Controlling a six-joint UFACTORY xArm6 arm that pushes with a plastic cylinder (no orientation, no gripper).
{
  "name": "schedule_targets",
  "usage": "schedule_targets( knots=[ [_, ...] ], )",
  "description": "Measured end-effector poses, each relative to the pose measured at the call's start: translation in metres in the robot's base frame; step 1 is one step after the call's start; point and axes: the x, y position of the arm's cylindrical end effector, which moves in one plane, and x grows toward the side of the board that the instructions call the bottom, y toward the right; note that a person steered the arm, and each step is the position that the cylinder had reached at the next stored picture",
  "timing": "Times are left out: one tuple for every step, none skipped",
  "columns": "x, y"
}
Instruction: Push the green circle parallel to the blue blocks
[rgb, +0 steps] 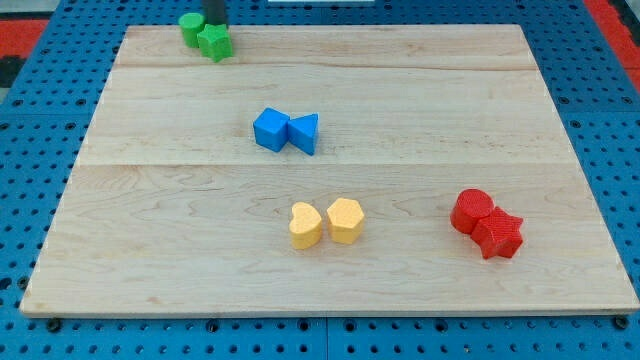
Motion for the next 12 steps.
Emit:
schedule_targets(
  knots=[
    [0.001, -0.05],
    [0.019, -0.059],
    [-0.001, -0.059],
    [0.0, -0.062],
    [0.0, -0.088],
    [0.0, -0.111],
    [0.0, -0.113],
    [0.0, -0.118],
    [0.0, -0.119],
    [0.004, -0.119],
    [0.011, -0.119],
    [0.025, -0.117]
  ],
)
